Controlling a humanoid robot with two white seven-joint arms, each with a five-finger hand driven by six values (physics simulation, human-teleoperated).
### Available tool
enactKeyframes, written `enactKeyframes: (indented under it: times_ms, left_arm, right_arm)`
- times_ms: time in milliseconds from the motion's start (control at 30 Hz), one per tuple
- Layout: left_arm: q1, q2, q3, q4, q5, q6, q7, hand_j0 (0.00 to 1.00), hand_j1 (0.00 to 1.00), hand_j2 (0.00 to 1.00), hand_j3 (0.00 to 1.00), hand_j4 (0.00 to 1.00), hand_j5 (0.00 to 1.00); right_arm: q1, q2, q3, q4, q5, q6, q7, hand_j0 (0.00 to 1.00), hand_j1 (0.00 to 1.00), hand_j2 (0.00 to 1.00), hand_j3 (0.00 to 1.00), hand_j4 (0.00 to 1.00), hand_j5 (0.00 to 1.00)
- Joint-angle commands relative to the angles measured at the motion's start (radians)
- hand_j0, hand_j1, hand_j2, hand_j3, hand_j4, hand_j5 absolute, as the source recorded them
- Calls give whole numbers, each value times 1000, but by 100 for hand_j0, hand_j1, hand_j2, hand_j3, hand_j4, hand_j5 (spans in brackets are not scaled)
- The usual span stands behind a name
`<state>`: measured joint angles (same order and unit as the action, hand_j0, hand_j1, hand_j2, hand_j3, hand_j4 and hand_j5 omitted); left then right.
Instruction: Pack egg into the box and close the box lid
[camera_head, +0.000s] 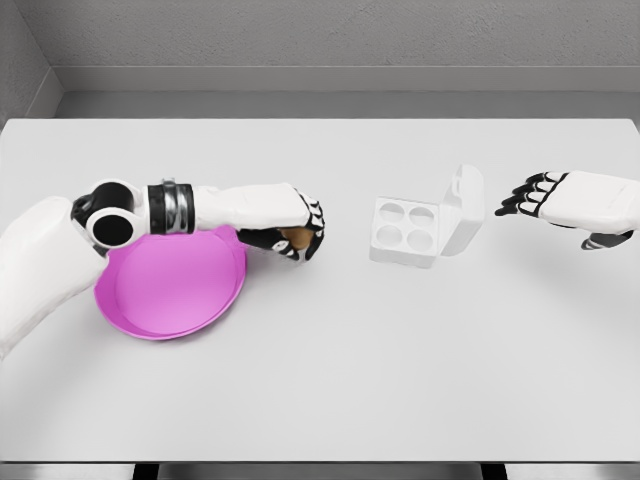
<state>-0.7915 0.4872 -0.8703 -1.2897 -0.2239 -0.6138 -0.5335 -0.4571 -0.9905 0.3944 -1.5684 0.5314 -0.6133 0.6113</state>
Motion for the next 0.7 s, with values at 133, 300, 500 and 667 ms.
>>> enactKeyframes:
  times_ms: [133, 300, 500, 667]
  left_arm:
    - [-48, -101, 1, 39, 1, 3, 1, 27, 27, 27, 27, 27, 27]
    - [-100, -151, 1, 66, 1, 3, 1, 27, 27, 27, 27, 27, 27]
    - [-124, -216, -1, 67, -5, 3, -22, 27, 27, 27, 27, 27, 27]
    - [-130, -262, -1, 82, -35, 3, -23, 27, 27, 27, 27, 27, 27]
  right_arm:
    - [0, -2, 0, -4, -4, 2, 0, 100, 100, 100, 100, 100, 100]
    - [0, -2, 0, -10, -4, 2, 0, 100, 100, 100, 100, 100, 100]
    - [0, -16, 0, -18, -5, 2, 0, 100, 100, 100, 100, 100, 100]
    - [0, -16, 0, -24, -5, 2, 0, 100, 100, 100, 100, 100, 100]
